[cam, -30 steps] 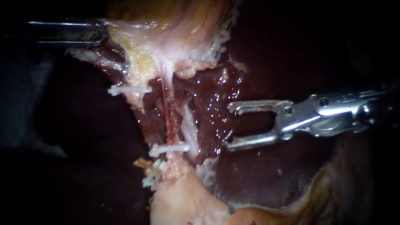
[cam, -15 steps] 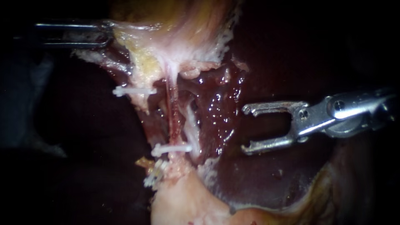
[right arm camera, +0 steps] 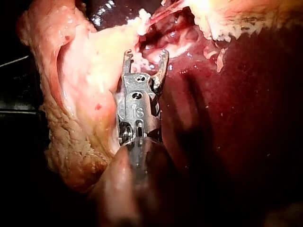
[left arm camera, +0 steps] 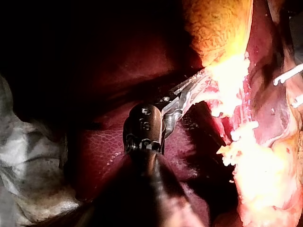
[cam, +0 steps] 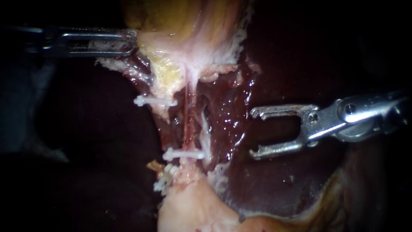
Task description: Going back first clip right tube
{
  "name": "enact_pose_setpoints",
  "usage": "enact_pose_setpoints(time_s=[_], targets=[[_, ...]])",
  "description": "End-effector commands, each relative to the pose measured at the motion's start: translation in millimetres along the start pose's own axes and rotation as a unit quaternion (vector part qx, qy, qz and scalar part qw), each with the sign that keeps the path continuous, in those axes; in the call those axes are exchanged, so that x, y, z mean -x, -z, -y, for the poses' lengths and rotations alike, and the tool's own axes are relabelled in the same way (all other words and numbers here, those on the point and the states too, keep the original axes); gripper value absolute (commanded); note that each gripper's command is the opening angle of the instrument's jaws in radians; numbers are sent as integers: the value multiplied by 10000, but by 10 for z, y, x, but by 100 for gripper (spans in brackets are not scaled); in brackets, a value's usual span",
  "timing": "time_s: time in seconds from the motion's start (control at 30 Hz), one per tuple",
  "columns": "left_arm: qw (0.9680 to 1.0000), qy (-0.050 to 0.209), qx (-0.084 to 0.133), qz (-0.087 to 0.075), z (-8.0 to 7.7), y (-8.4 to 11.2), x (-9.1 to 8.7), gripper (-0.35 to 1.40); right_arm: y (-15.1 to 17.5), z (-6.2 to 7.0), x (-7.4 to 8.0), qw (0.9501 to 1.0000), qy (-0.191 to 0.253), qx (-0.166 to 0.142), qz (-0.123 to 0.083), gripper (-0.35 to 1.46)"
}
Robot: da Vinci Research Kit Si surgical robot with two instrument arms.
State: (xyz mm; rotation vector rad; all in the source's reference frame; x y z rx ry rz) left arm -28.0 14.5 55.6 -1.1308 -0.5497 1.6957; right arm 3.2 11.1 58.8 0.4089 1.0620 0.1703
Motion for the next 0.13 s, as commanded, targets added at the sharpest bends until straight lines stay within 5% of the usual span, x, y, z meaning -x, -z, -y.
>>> enact_pose_setpoints(time_s=[0.03,0.13], targets=[[10000,3,-12,3,0,0,0,-35,-1,0,0,10000,-2,1,-1,50],[10000,3,-9,4,0,1,0,-35,-1,0,0,10000,-3,2,-1,50]])
